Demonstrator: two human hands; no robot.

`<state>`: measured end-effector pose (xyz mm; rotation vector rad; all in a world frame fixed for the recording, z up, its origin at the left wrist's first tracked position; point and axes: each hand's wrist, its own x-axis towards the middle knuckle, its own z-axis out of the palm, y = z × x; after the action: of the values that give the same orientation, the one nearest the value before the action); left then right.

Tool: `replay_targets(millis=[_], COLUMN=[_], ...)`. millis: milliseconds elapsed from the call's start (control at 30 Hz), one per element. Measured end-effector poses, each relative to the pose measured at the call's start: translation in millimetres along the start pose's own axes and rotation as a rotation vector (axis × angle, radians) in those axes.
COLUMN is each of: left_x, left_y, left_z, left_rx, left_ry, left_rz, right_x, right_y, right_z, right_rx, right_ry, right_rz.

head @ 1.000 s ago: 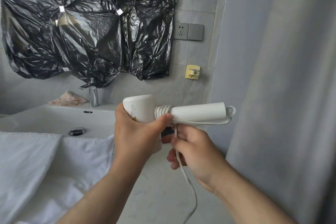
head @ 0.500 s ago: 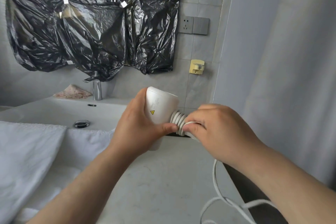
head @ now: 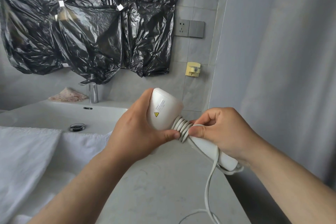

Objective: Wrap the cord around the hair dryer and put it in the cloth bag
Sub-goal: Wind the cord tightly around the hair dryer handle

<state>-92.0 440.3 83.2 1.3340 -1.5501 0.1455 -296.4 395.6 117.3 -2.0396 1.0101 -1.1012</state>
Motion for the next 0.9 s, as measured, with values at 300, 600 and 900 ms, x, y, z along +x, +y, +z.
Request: replay_targets(millis=[300, 600, 900], left_x=[5, 11, 6], left_y=[-6, -3, -17], left_z=[-11, -20, -17], left_rx=[0.019, -0.002, -0.71], left_ry=[-0.115, -0.143, -0.192], left_rz=[-0.001, 0.054, -0.101], right_x=[11, 15, 10], right_y=[4, 10, 8], right_z=[-3, -5, -3], right_rx=[-0.018, -0.145, 0.466], right_ry=[-0.3, -0.286, -0.45], right_rz=[0.079, -0.032, 0.075])
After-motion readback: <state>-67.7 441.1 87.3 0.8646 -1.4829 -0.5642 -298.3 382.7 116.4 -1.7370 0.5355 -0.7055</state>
